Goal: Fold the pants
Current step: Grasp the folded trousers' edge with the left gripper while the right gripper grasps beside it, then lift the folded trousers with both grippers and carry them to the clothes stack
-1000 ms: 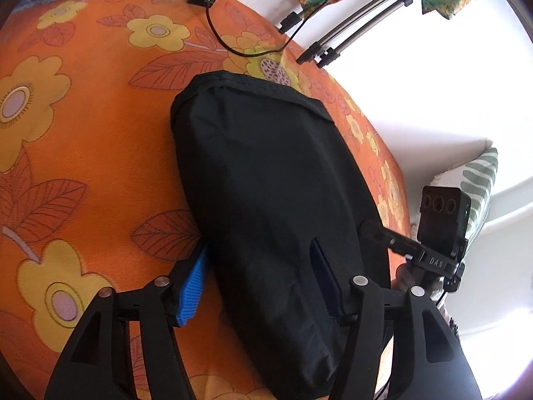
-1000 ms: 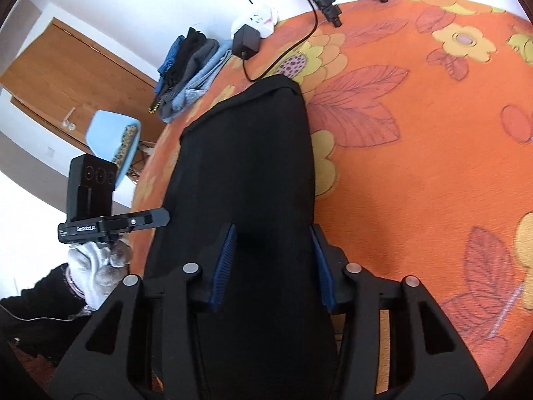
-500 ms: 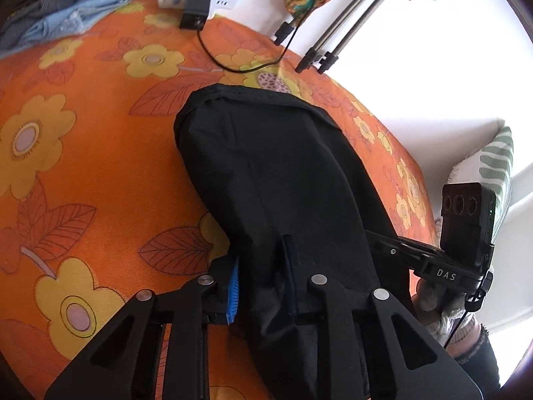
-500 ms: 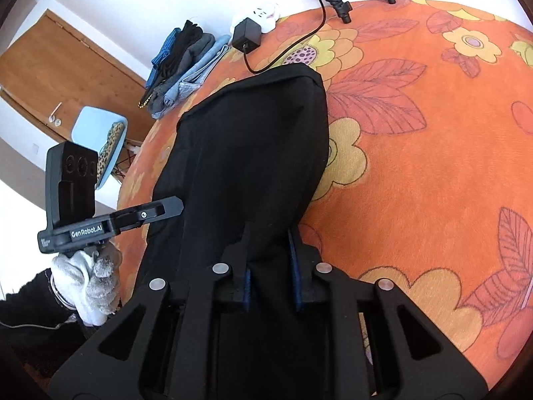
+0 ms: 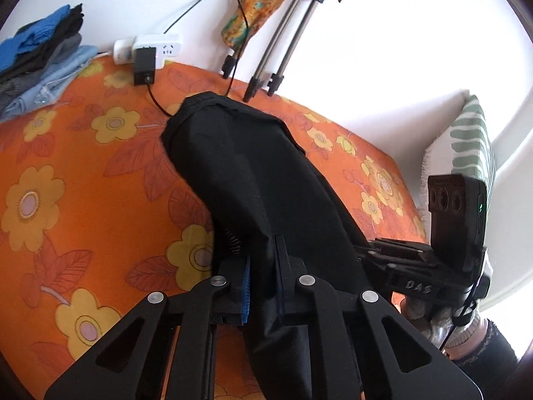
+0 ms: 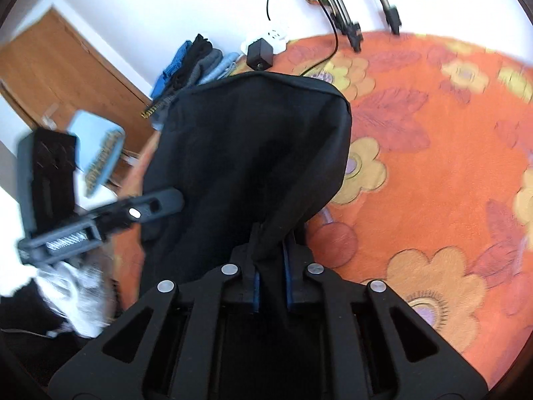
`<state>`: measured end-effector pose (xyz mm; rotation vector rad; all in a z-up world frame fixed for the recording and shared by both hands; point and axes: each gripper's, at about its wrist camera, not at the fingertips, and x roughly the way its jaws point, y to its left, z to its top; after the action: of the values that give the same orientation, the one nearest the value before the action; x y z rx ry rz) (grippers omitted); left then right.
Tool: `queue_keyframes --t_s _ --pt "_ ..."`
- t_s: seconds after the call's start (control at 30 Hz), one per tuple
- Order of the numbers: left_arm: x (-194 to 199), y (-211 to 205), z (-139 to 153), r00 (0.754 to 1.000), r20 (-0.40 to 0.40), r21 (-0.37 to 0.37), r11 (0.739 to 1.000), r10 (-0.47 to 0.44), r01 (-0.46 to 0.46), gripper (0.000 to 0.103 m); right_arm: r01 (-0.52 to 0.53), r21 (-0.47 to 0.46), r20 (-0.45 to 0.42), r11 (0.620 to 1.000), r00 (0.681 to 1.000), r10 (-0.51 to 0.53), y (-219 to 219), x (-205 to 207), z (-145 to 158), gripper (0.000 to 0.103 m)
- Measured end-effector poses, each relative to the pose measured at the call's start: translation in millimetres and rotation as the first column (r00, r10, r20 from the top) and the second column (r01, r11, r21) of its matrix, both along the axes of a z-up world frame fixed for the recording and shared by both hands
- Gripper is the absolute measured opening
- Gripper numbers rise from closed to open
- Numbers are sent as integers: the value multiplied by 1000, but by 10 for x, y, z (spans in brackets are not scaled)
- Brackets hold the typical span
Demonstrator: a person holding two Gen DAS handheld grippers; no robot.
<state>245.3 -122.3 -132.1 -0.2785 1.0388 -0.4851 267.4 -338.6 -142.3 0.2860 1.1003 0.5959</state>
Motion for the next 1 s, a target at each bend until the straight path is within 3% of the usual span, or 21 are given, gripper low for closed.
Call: queue_keyframes --t_s 0.1,0.2,0.23,0.27,0.37,0.4,0.43,0.47,0.5,0.57,0.63,0.67,0.73,0.87,0.93,1.0 --pt "15 126 -85 999 -47 -12 1000 25 -26 9 32 -58 -40 998 999 -35 -55 21 -125 12" --pt "23 261 -202 995 -82 -13 998 55 -56 9 52 -112 -40 992 998 -56 -117 19 -193 34" --pt "35 303 -239 993 -94 -16 998 65 -66 9 59 -129 -35 990 997 -64 -137 38 -210 53" --pt "43 345 -278 991 -109 -22 997 75 -77 9 57 -126 -32 990 998 -62 -147 53 -226 60" --pt "58 385 -367 989 -122 -13 996 83 -85 9 7 -113 -2 994 1000 -7 -69 97 -252 63" --pt "46 382 -376 990 -119 -4 997 82 -83 9 -14 -109 1 994 1000 14 -22 108 -255 63" --pt "47 373 -392 990 -117 5 997 81 -81 9 -28 -102 10 994 1000 29 36 128 -259 56" --pt "54 361 -411 990 -117 14 997 83 -82 9 -51 -73 2 996 999 51 102 147 -277 42" --pt "64 359 -434 989 -120 23 996 87 -85 9 -61 -65 -9 996 998 60 147 148 -292 38" --pt "105 388 -509 984 -145 25 995 99 -97 12 -58 -72 17 996 998 60 211 145 -281 35" --pt "151 451 -587 976 -183 -17 992 116 -121 24 -30 -35 0 999 1000 30 151 146 -293 27" --pt "169 475 -600 974 -189 -48 990 123 -135 27 -11 -14 -8 1000 1000 11 105 135 -300 22" --pt "191 440 -595 975 -185 -40 990 123 -132 28 4 -14 -3 1000 1000 -4 99 103 -290 19" --pt "183 314 -553 985 -139 22 994 106 -104 20 30 -64 25 997 999 -29 172 40 -206 16" --pt "162 331 -463 988 -121 10 995 97 -97 12 42 -65 33 997 999 -40 170 13 -144 14" --pt "128 339 -339 992 -96 3 996 84 -84 10 49 -70 52 996 998 -45 172 -53 -50 13"
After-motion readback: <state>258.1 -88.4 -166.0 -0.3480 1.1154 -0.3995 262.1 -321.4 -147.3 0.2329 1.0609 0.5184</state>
